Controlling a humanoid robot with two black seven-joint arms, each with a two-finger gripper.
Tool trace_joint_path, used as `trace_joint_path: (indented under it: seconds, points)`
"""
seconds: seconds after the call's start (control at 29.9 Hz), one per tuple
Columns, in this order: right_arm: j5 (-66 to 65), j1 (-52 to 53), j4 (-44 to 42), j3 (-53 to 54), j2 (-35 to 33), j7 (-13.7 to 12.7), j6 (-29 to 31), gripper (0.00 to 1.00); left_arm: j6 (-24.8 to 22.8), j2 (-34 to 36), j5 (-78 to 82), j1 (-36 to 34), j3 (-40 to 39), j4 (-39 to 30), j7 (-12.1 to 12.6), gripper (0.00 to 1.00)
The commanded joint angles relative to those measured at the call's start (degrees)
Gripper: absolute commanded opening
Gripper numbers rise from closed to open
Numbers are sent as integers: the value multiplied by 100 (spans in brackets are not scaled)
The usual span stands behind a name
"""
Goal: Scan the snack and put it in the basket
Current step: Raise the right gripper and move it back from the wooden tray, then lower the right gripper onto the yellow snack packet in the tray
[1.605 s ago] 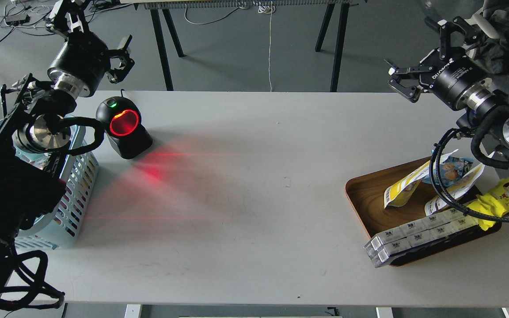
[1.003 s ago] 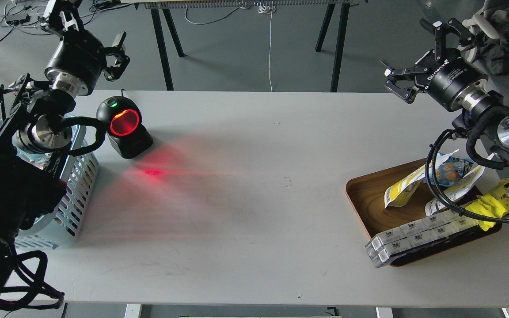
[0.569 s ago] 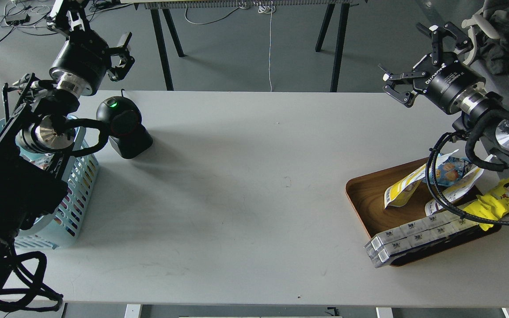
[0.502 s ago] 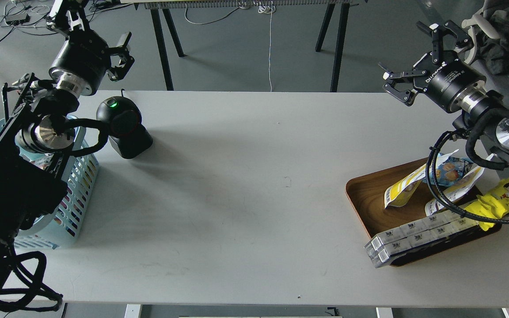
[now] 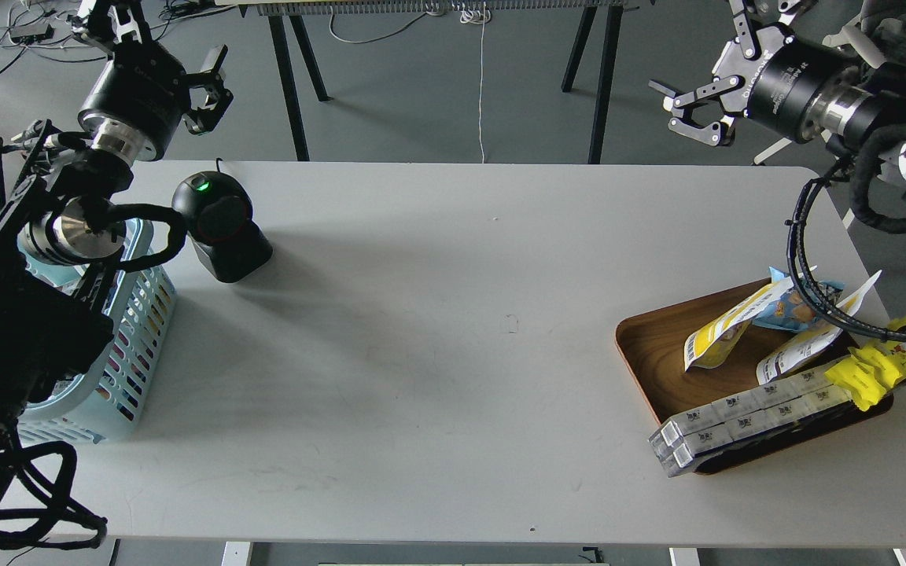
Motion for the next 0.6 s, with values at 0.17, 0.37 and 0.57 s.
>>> trace_joint_path:
  seconds: [0.17, 0.37, 0.57]
  points:
    - [-2000, 3633, 2526, -3233, -229, -394, -1322, 99, 2, 17, -1, -3, -1, 1, -144, 100]
    - [-2440, 5190, 3328, -4703, -247, -1149, -1366, 99, 2, 34, -1, -3, -1, 1, -162, 100]
    - [-2476, 5438, 3320, -5267, -238, -1414, -1384, 99, 2, 43, -1, 6, -1, 1, -153, 100]
